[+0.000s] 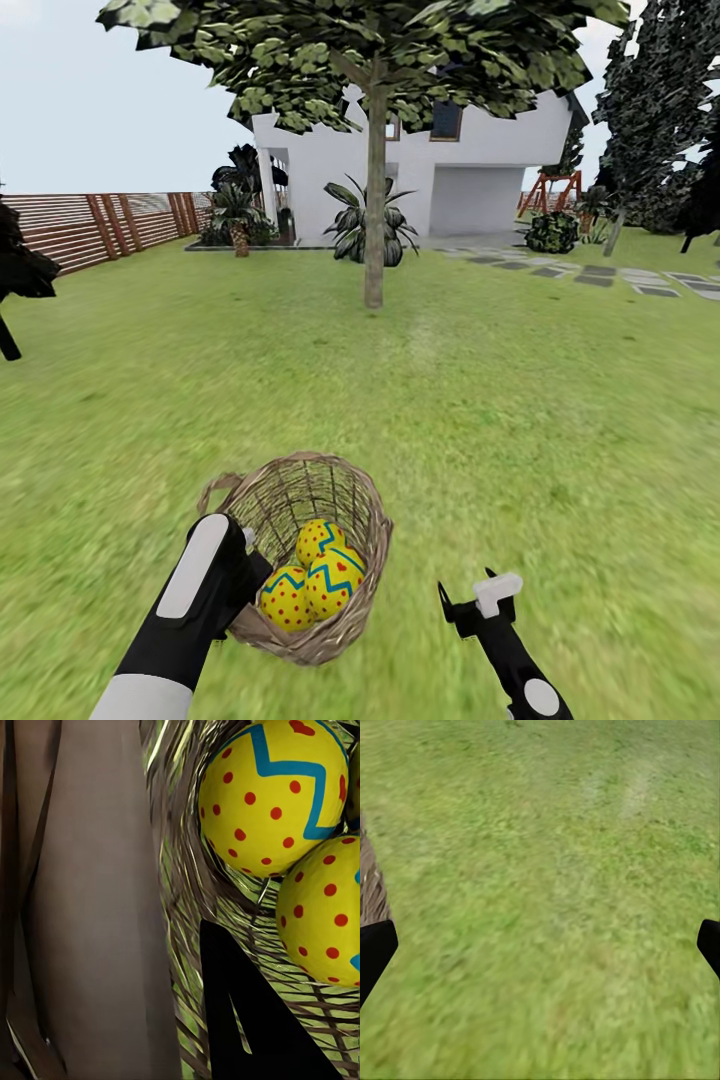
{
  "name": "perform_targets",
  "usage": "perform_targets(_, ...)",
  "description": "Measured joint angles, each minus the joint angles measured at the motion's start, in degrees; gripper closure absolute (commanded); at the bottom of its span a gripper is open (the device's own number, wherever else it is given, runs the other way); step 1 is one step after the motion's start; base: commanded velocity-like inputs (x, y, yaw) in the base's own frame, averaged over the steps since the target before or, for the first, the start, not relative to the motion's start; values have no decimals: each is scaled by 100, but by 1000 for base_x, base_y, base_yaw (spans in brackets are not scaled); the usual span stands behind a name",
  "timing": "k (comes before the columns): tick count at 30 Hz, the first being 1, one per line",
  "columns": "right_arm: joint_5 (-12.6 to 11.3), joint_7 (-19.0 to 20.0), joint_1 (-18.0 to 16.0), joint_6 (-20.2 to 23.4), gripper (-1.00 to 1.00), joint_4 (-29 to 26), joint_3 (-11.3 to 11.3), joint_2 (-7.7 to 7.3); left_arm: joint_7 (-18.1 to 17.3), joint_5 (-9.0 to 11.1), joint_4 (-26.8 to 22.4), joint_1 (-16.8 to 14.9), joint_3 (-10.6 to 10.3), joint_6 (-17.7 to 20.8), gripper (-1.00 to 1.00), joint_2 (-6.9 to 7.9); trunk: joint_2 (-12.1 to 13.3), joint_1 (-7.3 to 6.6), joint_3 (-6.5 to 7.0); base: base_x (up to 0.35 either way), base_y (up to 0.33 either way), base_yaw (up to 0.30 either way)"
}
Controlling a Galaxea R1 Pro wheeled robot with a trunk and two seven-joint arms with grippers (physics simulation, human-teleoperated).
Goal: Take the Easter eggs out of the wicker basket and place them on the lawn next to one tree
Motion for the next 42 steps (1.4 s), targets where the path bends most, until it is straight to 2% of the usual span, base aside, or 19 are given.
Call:
perform_targets(34, 34, -6, 0, -30, -100, 215, 30, 0, 16, -2, -18, 1, -8, 0, 100, -9, 0, 0, 0, 255, 0, 0)
perform_targets(35, 31, -5, 0, -30, -100, 215, 30, 0, 12, 2, -18, 2, -36, 0, 100, -7, 0, 0, 0, 253, 0, 0)
perform_targets(38, 42, -6, 0, -30, -100, 215, 35, 0, 1, 8, -17, -1, -371, -10, 100, -2, 0, 0, 0, 284, 0, 0)
perform_targets(42, 45, -4, 0, -30, -100, 215, 36, 0, 0, 0, -18, 0, -454, -13, 100, 0, 0, 0, 0, 299, 0, 0)
